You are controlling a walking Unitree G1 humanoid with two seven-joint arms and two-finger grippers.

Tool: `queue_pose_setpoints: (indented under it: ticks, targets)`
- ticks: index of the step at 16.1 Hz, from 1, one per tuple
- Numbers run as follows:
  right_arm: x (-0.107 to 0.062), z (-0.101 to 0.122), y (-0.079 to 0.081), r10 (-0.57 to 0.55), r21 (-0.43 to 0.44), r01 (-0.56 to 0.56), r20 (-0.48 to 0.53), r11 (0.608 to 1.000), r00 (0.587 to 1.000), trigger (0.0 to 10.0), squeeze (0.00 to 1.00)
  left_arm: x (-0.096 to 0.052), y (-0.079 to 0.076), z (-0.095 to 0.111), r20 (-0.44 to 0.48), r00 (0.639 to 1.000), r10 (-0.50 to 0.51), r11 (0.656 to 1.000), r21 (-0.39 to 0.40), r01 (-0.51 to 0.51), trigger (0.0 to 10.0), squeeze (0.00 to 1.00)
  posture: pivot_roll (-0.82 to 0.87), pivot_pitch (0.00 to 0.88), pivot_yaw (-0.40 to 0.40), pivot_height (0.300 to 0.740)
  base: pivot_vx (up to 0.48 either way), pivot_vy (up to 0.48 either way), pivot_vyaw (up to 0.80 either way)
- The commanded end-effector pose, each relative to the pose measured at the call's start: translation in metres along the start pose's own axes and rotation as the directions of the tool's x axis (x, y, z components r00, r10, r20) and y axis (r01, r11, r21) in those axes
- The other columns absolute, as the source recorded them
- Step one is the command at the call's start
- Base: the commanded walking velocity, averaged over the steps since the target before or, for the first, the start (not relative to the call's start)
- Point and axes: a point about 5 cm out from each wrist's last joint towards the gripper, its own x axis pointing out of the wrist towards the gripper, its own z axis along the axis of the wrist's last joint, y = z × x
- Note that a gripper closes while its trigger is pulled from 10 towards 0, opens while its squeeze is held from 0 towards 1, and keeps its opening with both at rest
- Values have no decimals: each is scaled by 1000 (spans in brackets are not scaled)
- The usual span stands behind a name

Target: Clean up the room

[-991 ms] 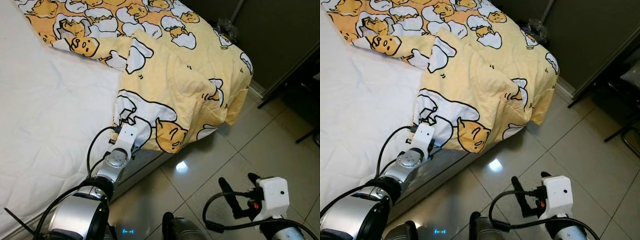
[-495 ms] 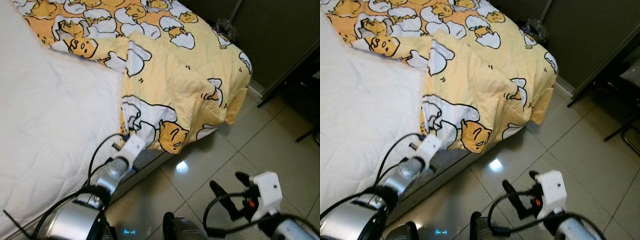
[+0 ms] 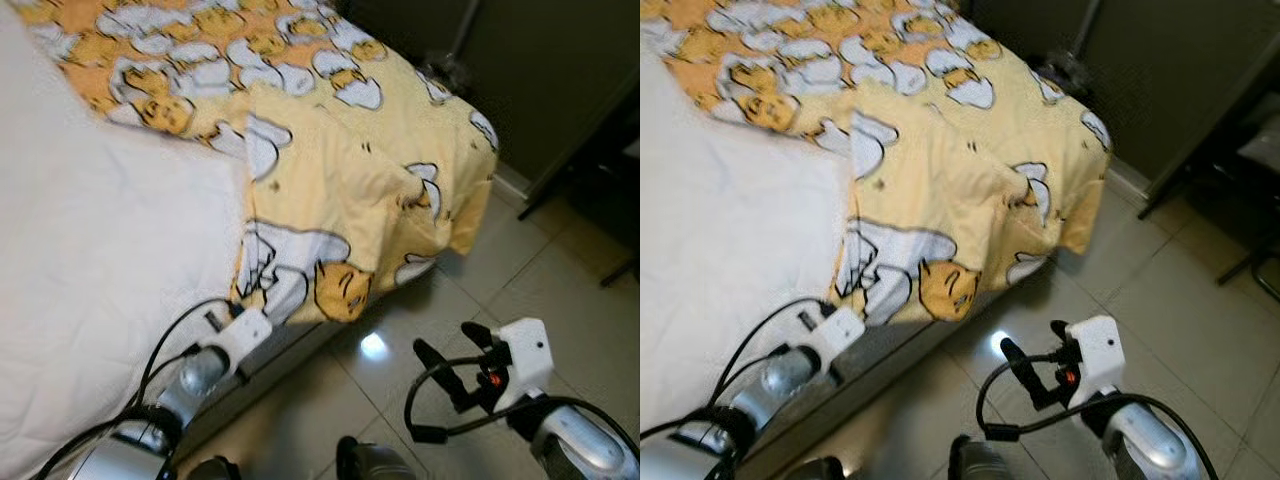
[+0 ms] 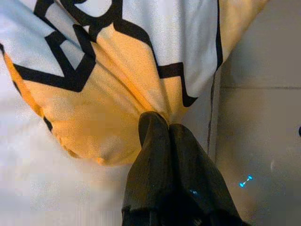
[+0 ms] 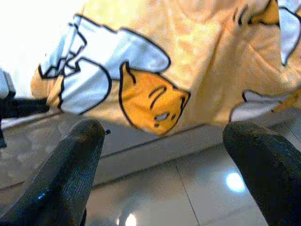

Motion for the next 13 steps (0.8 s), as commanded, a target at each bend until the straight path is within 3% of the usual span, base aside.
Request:
queue_pose_setpoints:
  ticks: [1,4,7,9,13]
  targets:
    - [1,-2,-1,-4,9,4,-1,1000,1000,10000,0,-3,-8,-6,-6,999,-44,999,23,44,0,0,-229,63,-55,740,0,0,0]
    - [9,-1,-1,4,13,-4,15,1000,1000,10000,0,-10,-30,-15,12,991,-130,989,73,129,0,0,-211,28,-48,740,0,0,0]
    - [16,5,-5,19,16,-20,36,1000,999,10000,0,-15,-45,-23,16,985,-170,985,25,169,0,0,-188,8,-47,740,0,0,0]
    - [21,6,-6,35,10,-35,41,999,999,10000,0,-18,-47,-27,17,986,-167,986,-10,168,0,0,-173,0,-48,740,0,0,0]
    - [27,4,-2,114,-4,-114,14,994,993,10000,0,-20,-43,-27,52,987,-151,983,-95,155,0,0,-149,0,-46,740,0,-433,0]
